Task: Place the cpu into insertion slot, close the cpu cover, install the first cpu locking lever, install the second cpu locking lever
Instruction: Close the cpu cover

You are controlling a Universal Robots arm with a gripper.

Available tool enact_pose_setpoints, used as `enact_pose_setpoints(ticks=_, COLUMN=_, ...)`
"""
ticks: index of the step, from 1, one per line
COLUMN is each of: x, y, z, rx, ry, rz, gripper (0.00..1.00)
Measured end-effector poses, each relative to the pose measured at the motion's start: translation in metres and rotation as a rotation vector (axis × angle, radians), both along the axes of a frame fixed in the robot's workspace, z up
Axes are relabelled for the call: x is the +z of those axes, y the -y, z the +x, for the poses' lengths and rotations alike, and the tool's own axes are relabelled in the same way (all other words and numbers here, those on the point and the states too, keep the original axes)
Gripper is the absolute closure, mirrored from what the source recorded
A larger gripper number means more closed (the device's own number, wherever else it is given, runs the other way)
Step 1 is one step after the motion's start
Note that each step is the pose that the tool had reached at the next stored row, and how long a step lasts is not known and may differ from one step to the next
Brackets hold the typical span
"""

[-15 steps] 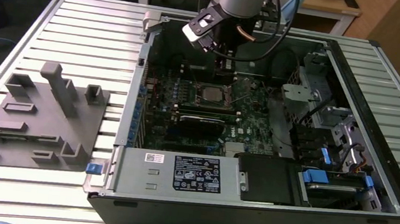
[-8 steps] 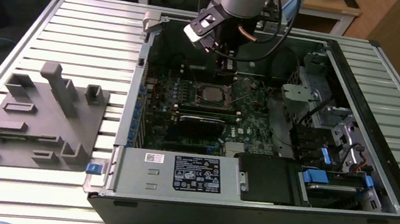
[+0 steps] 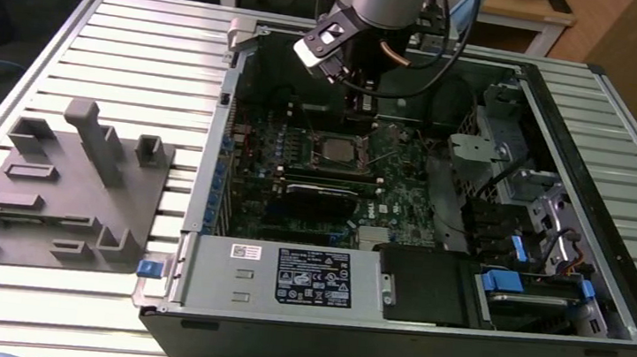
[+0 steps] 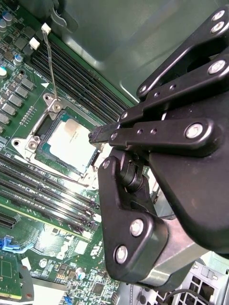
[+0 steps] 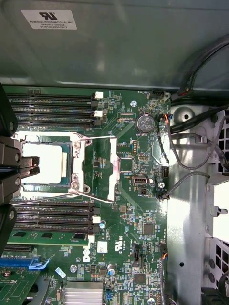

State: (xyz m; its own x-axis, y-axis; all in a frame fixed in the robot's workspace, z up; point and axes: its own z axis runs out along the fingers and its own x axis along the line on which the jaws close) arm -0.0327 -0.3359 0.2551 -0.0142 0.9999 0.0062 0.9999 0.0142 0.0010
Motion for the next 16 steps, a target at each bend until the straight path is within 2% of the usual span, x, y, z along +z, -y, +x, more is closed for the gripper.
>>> enact_pose_setpoints(ticks=6, x=-0.0001, y=0.0, z=0.0017, rx=0.0, ry=0.0, rz=0.0001, gripper=0.89)
enact_pose_setpoints(ticks=12, x=-0.0002, y=0.0, z=0.0127, rx=0.0, ry=-0.0004, rz=0.0, gripper=0.89)
enact_pose_setpoints(ticks=16, x=0.0004, y=-0.0001, z=0.014, rx=0.0, ry=-0.0007, rz=-0.0002, gripper=0.89)
